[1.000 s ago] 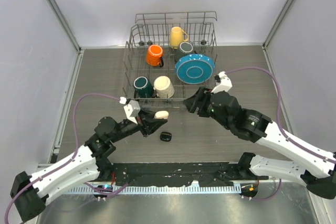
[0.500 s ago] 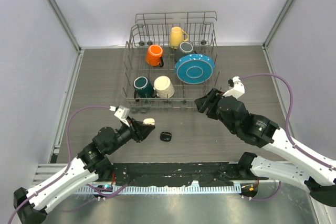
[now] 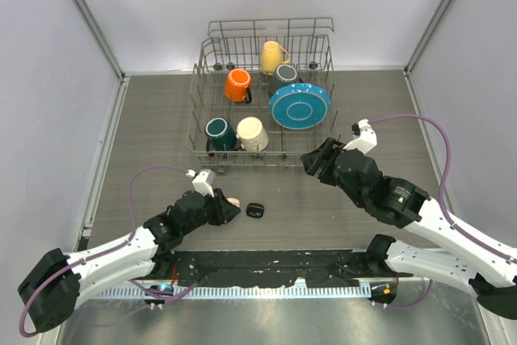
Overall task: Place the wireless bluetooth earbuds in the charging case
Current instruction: Place the charging case at the center of the board, then reset both arms
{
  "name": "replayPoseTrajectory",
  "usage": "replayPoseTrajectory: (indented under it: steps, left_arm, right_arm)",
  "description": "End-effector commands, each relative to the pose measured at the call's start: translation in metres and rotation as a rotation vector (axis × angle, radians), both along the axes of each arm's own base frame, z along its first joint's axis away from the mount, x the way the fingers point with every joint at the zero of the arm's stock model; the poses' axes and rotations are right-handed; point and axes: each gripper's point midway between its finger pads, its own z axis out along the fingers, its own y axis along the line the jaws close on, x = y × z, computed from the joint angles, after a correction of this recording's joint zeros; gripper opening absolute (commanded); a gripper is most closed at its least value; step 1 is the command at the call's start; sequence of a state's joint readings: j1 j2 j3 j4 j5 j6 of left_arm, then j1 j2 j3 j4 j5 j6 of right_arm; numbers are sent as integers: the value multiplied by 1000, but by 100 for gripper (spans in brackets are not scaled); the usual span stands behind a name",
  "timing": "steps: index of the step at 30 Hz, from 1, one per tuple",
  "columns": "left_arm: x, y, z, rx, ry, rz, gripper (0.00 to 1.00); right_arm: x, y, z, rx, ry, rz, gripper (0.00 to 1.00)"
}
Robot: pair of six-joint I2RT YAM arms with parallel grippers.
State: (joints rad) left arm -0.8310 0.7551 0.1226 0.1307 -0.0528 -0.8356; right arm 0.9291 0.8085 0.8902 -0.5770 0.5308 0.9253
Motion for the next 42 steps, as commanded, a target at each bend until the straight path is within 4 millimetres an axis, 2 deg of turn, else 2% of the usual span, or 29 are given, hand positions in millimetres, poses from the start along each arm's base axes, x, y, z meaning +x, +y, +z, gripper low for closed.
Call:
replayPoseTrajectory:
  steps: [1,7,10,14,16,17,19,20,22,23,24,25,26,28,29,31,32,33,35,42]
  left_arm:
    - [12,-7,18,-62,-38,40,32]
    - [10,0,7,-27,11,74,52]
    - [10,5,4,-3,24,90,57]
    - [14,12,11,18,19,130,63]
    - [14,19,14,41,16,154,72]
    - [18,21,22,39,-5,170,75]
    - [19,27,30,55,-30,180,91]
    - [24,28,46,31,-69,200,99]
    - [26,39,55,34,-75,257,100]
    - [31,45,72,5,-77,325,100]
    - [37,61,76,31,-80,418,100]
    - [34,70,75,80,-62,438,100]
    - [37,70,96,89,-95,425,100]
    - [34,66,105,155,-109,349,100]
    - [36,61,124,182,-169,287,100]
    - [37,52,130,218,-175,221,100]
    - [41,50,146,208,-199,225,100]
    - [43,49,149,221,-199,221,100]
    - [51,49,160,233,-207,253,100]
    - [64,60,173,272,-261,327,100]
  right_arm:
    - [3,-6,6,19,-18,-37,65]
    - [5,-7,3,5,-16,-47,65]
    - [6,-7,2,0,-13,-50,65]
    - [8,-10,2,-11,-14,-59,65]
    - [9,-13,2,-23,-16,-69,65]
    - [10,-14,4,-22,-20,-74,65]
    - [12,-22,1,-51,-21,-96,66]
    - [13,-25,1,-59,-20,-107,66]
    - [16,-38,-4,-89,-6,-151,70]
    - [17,-42,-5,-98,1,-165,73]
    - [19,-46,-7,-110,9,-175,75]
    - [23,-59,-12,-142,23,-204,76]
    - [25,-61,-12,-141,36,-198,77]
    - [30,-72,-14,-157,50,-216,79]
    - [37,-85,-14,-165,69,-230,79]
    - [44,-96,-16,-171,96,-231,80]
    - [52,-116,-15,-179,107,-276,80]
    - [54,-112,-20,-163,137,-238,80]
    - [62,-131,-19,-167,149,-277,80]
    - [67,-164,-24,-188,178,-339,81]
